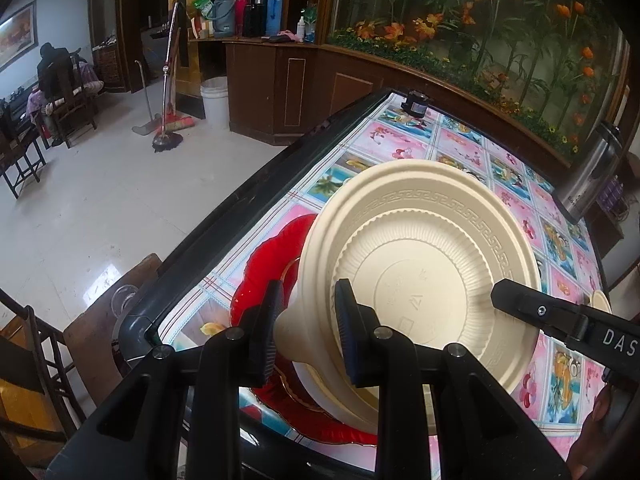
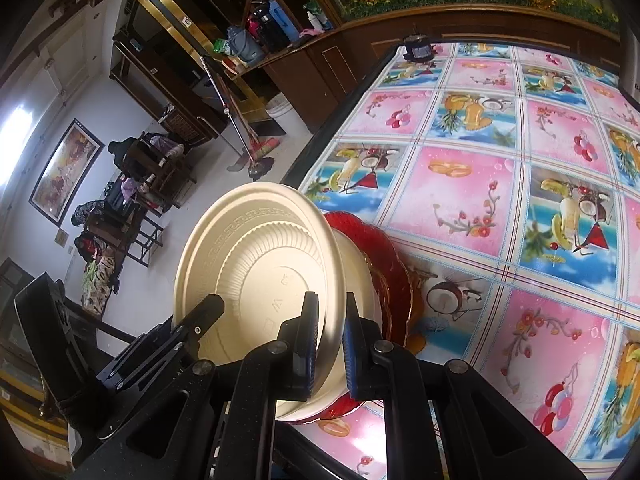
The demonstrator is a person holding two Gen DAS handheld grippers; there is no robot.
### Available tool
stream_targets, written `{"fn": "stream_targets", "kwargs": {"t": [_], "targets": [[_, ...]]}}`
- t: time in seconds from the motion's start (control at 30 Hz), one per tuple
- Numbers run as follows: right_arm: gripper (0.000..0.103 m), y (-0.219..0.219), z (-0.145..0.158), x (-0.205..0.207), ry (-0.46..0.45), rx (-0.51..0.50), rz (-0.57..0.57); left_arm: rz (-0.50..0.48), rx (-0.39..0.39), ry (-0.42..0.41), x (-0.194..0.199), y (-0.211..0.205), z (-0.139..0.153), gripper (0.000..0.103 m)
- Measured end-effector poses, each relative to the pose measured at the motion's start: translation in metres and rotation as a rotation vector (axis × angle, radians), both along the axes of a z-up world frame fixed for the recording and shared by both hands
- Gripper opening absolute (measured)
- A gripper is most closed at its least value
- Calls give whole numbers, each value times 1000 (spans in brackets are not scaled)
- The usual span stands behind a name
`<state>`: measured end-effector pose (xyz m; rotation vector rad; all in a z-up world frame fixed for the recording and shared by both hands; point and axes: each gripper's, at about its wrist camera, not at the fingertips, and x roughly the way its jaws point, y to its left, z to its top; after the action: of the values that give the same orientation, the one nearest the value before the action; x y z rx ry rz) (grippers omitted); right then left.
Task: Organize plates and bowls
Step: 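Carry the held beige bowls with both tools over the red plate stack, then lower the beige bowls onto the plate stack and open both tools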
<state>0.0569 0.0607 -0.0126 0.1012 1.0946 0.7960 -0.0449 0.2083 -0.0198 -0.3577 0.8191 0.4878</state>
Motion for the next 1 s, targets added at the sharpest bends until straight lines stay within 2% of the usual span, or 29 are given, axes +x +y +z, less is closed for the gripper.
{"fn": "stream_targets", "kwargs": {"t": [1.0], "targets": [[11, 1, -11, 4, 10, -19, -11, -10, -10, 27, 2, 3, -10, 25]]}}
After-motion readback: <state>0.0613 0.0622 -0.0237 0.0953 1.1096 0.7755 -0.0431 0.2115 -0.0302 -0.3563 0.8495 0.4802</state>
